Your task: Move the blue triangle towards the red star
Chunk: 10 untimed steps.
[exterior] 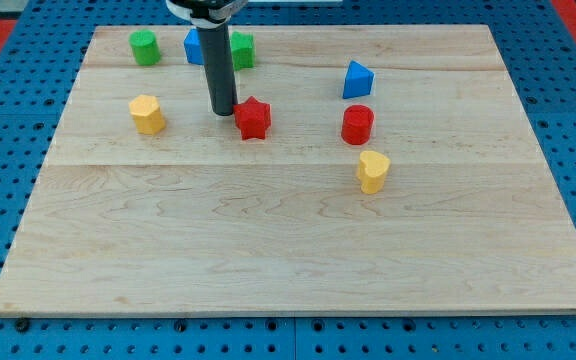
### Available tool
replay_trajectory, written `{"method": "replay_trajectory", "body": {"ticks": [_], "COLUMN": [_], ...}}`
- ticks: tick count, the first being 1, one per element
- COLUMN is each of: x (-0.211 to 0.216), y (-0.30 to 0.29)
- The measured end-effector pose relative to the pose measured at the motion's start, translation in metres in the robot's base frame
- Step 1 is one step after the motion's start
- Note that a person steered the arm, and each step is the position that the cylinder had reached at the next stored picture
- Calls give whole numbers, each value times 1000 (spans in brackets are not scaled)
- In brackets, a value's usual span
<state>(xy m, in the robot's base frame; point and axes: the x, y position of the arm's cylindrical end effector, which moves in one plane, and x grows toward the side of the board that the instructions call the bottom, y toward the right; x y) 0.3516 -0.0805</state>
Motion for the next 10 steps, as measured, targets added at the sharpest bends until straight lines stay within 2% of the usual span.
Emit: {"method": "replay_trajectory", "body": {"ticks": [2,3,4,6,9,10], "x": [-44,-46,-71,-77,-60,-60], "y": [22,64,92,144,158,117]}}
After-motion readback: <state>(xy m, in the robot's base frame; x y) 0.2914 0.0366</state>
